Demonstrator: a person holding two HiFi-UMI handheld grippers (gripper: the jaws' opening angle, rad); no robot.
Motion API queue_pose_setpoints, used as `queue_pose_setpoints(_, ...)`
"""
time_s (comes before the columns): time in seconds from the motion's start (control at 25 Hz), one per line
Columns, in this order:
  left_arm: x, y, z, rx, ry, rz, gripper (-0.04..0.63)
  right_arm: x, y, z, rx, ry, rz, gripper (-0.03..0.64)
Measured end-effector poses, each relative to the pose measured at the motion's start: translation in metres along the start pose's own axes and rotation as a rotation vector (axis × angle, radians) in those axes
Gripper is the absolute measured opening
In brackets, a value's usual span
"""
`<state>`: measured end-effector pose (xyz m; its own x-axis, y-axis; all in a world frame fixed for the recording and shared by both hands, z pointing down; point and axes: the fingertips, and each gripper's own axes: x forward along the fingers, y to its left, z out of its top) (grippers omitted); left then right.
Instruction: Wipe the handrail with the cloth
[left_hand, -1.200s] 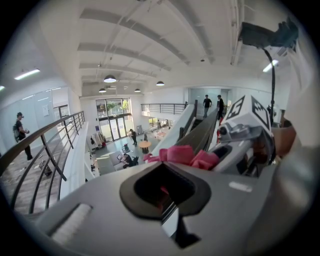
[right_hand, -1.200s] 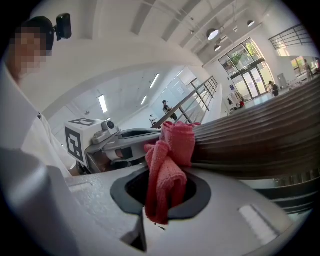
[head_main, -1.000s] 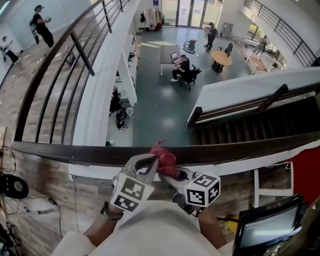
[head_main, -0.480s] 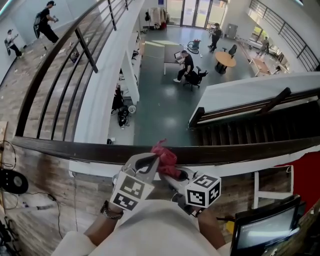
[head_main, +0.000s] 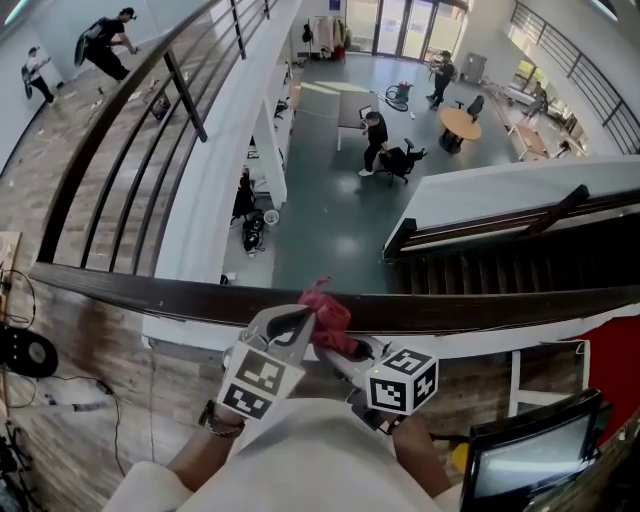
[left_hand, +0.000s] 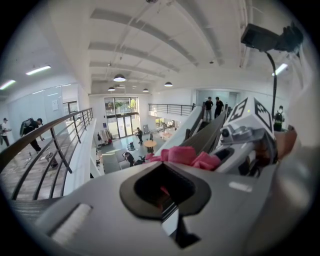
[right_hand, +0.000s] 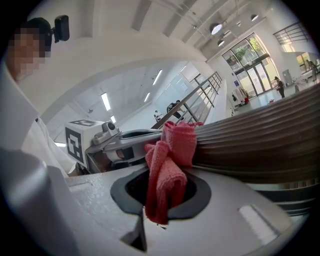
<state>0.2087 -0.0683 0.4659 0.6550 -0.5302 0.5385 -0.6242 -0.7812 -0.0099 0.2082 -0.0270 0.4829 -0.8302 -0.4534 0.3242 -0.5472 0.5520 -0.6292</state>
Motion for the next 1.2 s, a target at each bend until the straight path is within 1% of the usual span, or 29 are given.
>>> queue_pose_setpoints(0.24,-0.007,0.011,-0.001,-0.024,-0.006,0.029,0.004,0.009,0.005,0.004,-0.01,0.01,0.023,0.061)
queue_pose_setpoints(0.48,-0.016,0.02,-0.003,-0.03,-0.011,0.036,0.003,0.019,0.013,0.007,-0.013,0.01,0.024,0.061)
queue_pose_setpoints(0.8,-0.028,0.033,-0.012,-0.046,-0.018,0.068,0.003,0.034,0.022,0.005,-0.023,0.019,0.027,0.063)
queue_pose_setpoints(1.2,-0.043,0.051,-0.022,-0.08,-0.024,0.113,0.003,0.054,0.035,0.004,-0.06,0.058,0.046,0.063)
